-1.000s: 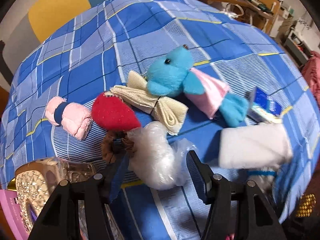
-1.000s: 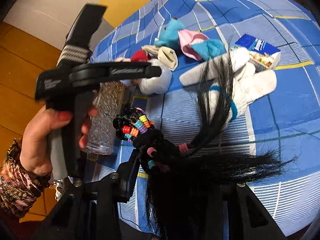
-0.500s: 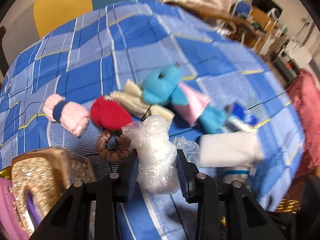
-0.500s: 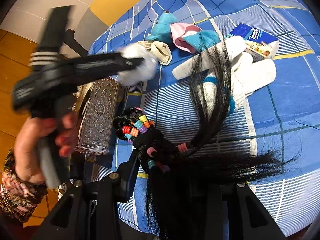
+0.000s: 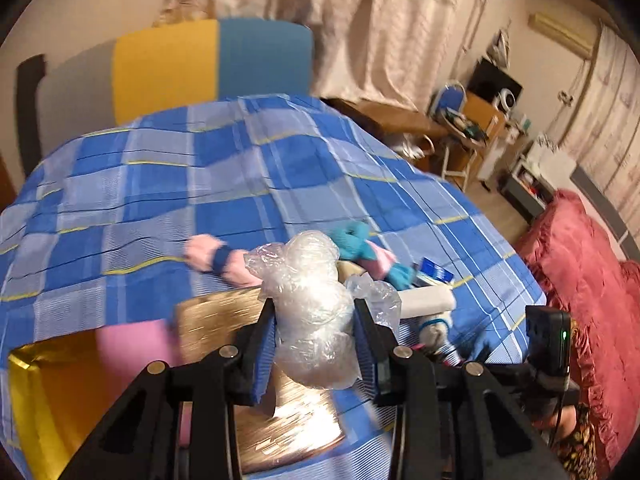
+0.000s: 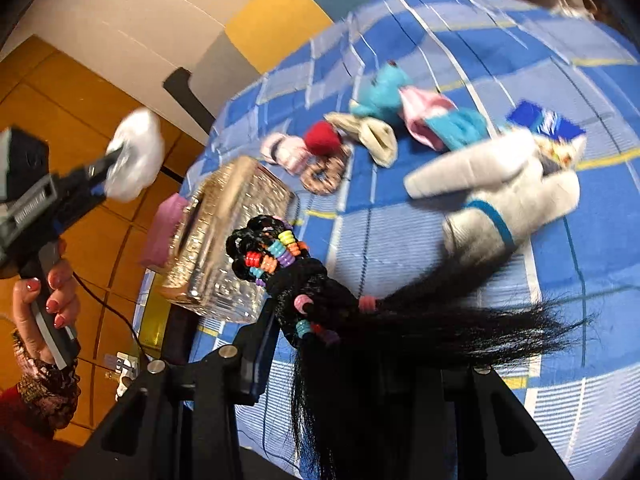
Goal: Organize soft objects
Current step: 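Grasp the clear plastic bag with the left gripper while the right holds the hair braid, then lower the plastic bag into the gold tray and open the left gripper while the right carries the braid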
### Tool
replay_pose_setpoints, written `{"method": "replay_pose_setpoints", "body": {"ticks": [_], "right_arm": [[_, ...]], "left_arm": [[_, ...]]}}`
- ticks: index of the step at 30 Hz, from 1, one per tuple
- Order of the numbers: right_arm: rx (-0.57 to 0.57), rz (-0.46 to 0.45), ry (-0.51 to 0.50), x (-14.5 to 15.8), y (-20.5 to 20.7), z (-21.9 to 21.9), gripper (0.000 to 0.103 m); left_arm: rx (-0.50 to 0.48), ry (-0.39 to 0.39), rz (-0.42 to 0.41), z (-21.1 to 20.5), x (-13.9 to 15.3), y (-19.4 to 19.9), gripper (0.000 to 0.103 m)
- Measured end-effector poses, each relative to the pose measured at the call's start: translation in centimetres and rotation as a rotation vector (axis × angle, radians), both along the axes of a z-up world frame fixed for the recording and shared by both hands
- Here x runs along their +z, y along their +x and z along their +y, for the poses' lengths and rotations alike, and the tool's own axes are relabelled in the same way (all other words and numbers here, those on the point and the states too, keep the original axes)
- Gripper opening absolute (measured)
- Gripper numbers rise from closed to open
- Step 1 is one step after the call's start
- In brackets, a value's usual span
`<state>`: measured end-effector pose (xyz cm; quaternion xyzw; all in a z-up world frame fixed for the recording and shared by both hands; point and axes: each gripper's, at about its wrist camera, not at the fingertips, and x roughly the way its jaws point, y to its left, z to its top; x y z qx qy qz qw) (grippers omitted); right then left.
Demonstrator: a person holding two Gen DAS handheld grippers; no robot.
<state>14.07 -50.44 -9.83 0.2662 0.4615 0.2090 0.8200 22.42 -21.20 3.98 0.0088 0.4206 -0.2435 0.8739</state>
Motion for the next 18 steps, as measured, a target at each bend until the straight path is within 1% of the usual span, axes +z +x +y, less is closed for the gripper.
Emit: {"method": "replay_pose_setpoints", "body": {"ticks": [1,3,4,7,10,14,17,18], "right_arm": [[-0.006,-0.002,-0.001,0.2,0.0,0.2,0.04],[-0.028,-0.013,-0.017,0.2,-0.1,0.5,0.04],[-0.033,-0.02,-0.014,0.2,-0.2,0.6,0.04],[-0.057,-0.04,0.018,0.5,-0.7,1.1,0.04],[-0.101,-0.051,0.051,1.1,-1.2,1.3,0.04],[-0.156,-0.069,0.117,2.4,-2.0,1.6,0.04],[-0.156,-0.091,0.138,4.1,-2.9,2.6,0.04],[-0.15,-0.099,0.138,4.6,-3.2,3.0,0.04]], "left_arm": [[0.021,-0.008,-0.007,2.3,0.3,-0.3,0.036],[0.06,0.003,-0.025,5.2,0.4,-0.6,0.036],[0.096,0.014,-0.029,7.7,0.3,-0.7,0.036],[0.187,0.028,-0.01,13.5,-0.8,-0.6,0.036],[0.283,0.057,0.051,19.2,-3.4,0.0,0.036],[0.371,0.087,0.141,24.7,-7.5,1.2,0.036],[0.429,0.126,0.199,27.9,-10.3,2.3,0.036],[0.444,0.128,0.21,28.9,-10.9,2.6,0.036]]}}
